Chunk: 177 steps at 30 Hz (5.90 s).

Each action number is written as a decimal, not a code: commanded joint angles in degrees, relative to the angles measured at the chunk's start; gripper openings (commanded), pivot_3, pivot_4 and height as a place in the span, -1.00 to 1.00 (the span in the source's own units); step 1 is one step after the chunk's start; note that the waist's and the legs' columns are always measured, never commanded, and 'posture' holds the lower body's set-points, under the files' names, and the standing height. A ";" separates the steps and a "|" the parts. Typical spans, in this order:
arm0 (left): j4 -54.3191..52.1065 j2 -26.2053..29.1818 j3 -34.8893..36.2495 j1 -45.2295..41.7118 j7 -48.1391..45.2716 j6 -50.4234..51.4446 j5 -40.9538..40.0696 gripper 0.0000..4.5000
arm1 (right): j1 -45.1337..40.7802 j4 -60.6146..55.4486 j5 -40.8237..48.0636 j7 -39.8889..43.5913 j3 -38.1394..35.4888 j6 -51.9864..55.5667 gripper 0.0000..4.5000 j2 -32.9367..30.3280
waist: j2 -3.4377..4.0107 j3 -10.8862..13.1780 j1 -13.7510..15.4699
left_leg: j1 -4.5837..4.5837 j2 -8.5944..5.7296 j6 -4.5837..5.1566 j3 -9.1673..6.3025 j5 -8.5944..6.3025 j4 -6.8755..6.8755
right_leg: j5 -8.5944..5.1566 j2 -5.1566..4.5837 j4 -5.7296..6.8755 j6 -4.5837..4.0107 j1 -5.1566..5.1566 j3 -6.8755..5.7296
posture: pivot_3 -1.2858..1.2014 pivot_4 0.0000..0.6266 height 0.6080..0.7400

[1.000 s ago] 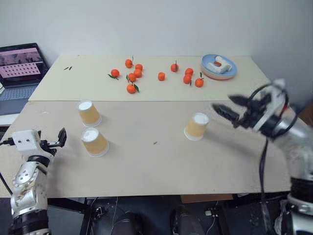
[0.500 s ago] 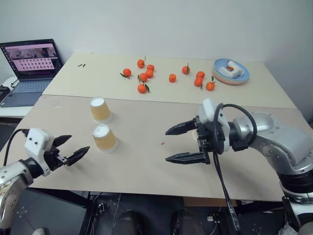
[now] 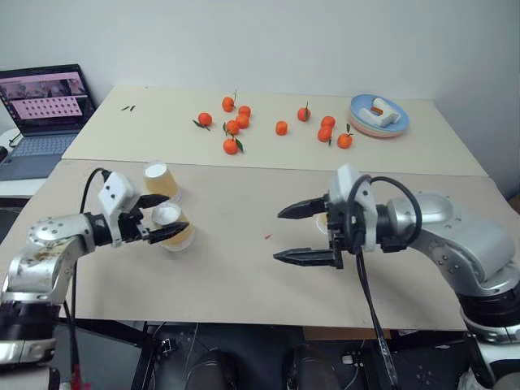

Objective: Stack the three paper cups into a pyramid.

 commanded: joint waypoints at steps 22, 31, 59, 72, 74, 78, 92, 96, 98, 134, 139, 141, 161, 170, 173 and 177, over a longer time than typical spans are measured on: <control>5.62 -1.59 -0.66 -6.40 -4.13 -0.36 2.45 0.36 | 0.77 -2.05 -1.09 -3.82 -4.35 -0.27 1.00 -1.88 | -0.01 0.01 0.13 | -0.02 0.01 0.01 -0.01 0.00 0.05 | -0.01 0.00 0.01 0.02 -0.02 0.04 | 0.03 -0.52 0.09; 1.46 -9.09 -7.83 -15.60 -5.45 1.07 2.44 0.36 | 0.26 -0.39 -3.74 -4.05 -4.20 -1.14 1.00 -2.20 | -0.04 0.03 0.87 | -0.06 -0.01 0.02 -0.06 0.00 0.13 | -0.01 0.00 0.02 0.04 0.02 -0.03 | 0.03 -0.52 0.09; 4.13 -21.71 -14.39 -26.44 -12.04 -0.65 4.85 0.99 | -0.70 0.24 -6.68 -7.02 -2.96 -0.82 1.00 1.03 | -0.02 0.06 -0.03 | -0.23 -0.07 0.09 -0.15 -0.02 0.25 | 0.02 0.01 0.00 0.17 -0.03 -0.03 | 0.03 -0.52 0.09; -19.52 -29.15 2.64 -13.20 45.74 7.98 18.15 0.99 | -0.92 4.27 -8.58 -3.51 -1.15 -3.75 1.00 2.27 | 0.02 0.11 0.46 | 0.13 -0.20 0.11 -0.44 -0.02 0.22 | 0.01 -0.12 -0.10 0.25 0.52 0.16 | 0.03 -0.52 0.09; -22.09 -33.72 4.32 -10.25 53.51 9.35 19.77 0.99 | -1.06 4.37 -8.58 -2.88 -0.94 -3.85 1.00 2.43 | -0.03 0.14 0.35 | 0.06 -0.25 0.11 -0.42 -0.02 0.20 | 0.02 -0.11 -0.03 0.25 0.42 0.13 | 0.03 -0.52 0.09; -23.59 -36.96 2.75 -2.64 61.99 8.72 27.07 0.99 | -1.96 5.55 -9.49 -1.95 -0.17 -4.35 1.00 2.79 | -0.21 0.25 0.42 | -0.09 -0.18 0.11 -0.44 -0.01 0.23 | 0.03 -0.07 -0.02 0.24 0.29 -0.14 | 0.03 -0.52 0.09; -4.80 -33.39 9.33 -6.04 60.54 7.78 22.97 0.99 | -2.32 6.07 -10.85 -1.19 0.10 -5.10 1.00 3.68 | -0.22 0.25 0.79 | -0.09 -0.18 0.11 -0.45 -0.01 0.23 | 0.03 -0.19 -0.03 0.24 0.31 -0.31 | 0.03 -0.52 0.09; 0.65 -31.55 7.36 -9.19 57.11 4.31 22.38 0.99 | -2.00 5.76 -10.84 -1.41 -0.24 -4.96 1.00 3.71 | -0.22 0.25 0.75 | -0.09 -0.18 0.11 -0.45 -0.01 0.23 | 0.03 -0.19 -0.03 0.24 0.31 -0.32 | 0.03 -0.52 0.09; 1.83 -31.06 6.38 -10.15 55.78 3.32 22.29 0.99 | -1.75 5.66 -10.84 -1.52 -0.42 -4.93 1.00 3.59 | -0.22 0.25 0.71 | -0.09 -0.19 0.11 -0.44 -0.01 0.21 | 0.03 -0.19 -0.04 0.24 0.31 -0.33 | 0.03 -0.52 0.09; 24.40 -26.73 5.75 -22.81 51.02 -7.15 20.93 0.12 | -1.77 6.71 -11.20 -1.90 -0.13 -4.98 1.00 3.97 | -0.23 0.26 0.22 | -0.23 -0.21 0.11 -0.48 -0.01 0.23 | 0.02 -0.18 -0.05 0.25 0.23 -0.40 | 0.03 -0.52 0.09; 18.07 -26.06 4.72 -21.86 39.30 -9.06 15.32 0.12 | -1.70 7.00 -11.97 -2.24 0.14 -5.04 1.00 3.73 | -0.23 0.26 0.24 | -0.25 -0.21 0.11 -0.48 -0.01 0.24 | 0.02 -0.18 -0.05 0.25 0.23 -0.41 | 0.03 -0.52 0.09; 10.80 -24.79 3.75 -19.25 29.22 -7.42 9.93 0.12 | -1.63 7.11 -12.30 -2.40 0.13 -5.07 1.00 3.67 | -0.23 0.27 0.19 | -0.34 -0.20 0.11 -0.49 -0.01 0.27 | 0.01 -0.18 -0.05 0.25 0.17 -0.45 | 0.03 -0.52 0.09; 7.40 -14.59 -11.53 -14.72 -8.53 -9.73 7.58 0.12 | 1.37 4.84 -13.31 -4.97 -1.86 -4.05 1.00 2.23 | -0.17 0.30 0.24 | -0.44 -0.20 0.09 -0.52 0.00 0.33 | -0.01 -0.14 -0.02 0.25 0.09 -0.44 | 0.03 -0.52 0.09; 10.58 -17.62 -14.05 -16.69 -10.74 -12.42 9.15 0.12 | 2.39 3.15 -12.80 -6.08 -3.25 -3.02 1.00 1.28 | -0.16 0.30 -0.05 | -0.44 -0.18 0.10 -0.52 0.00 0.34 | -0.01 -0.11 -0.01 0.25 0.07 -0.43 | 0.03 -0.52 0.09; 11.18 -17.47 -14.32 -16.83 -11.63 -12.64 9.49 0.12 | 2.63 2.70 -12.64 -6.38 -3.60 -2.81 1.00 0.99 | -0.16 0.30 0.07 | -0.44 -0.18 0.10 -0.53 0.00 0.34 | -0.01 -0.11 -0.02 0.25 0.08 -0.42 | 0.03 -0.52 0.09; 11.27 -17.45 -14.37 -16.80 -11.92 -12.64 9.67 0.12 | 2.83 2.56 -12.72 -6.78 -3.75 -2.68 1.00 0.95 | -0.16 0.30 0.11 | -0.44 -0.18 0.10 -0.54 0.00 0.34 | -0.01 -0.12 -0.02 0.25 0.08 -0.43 | 0.03 -0.52 0.09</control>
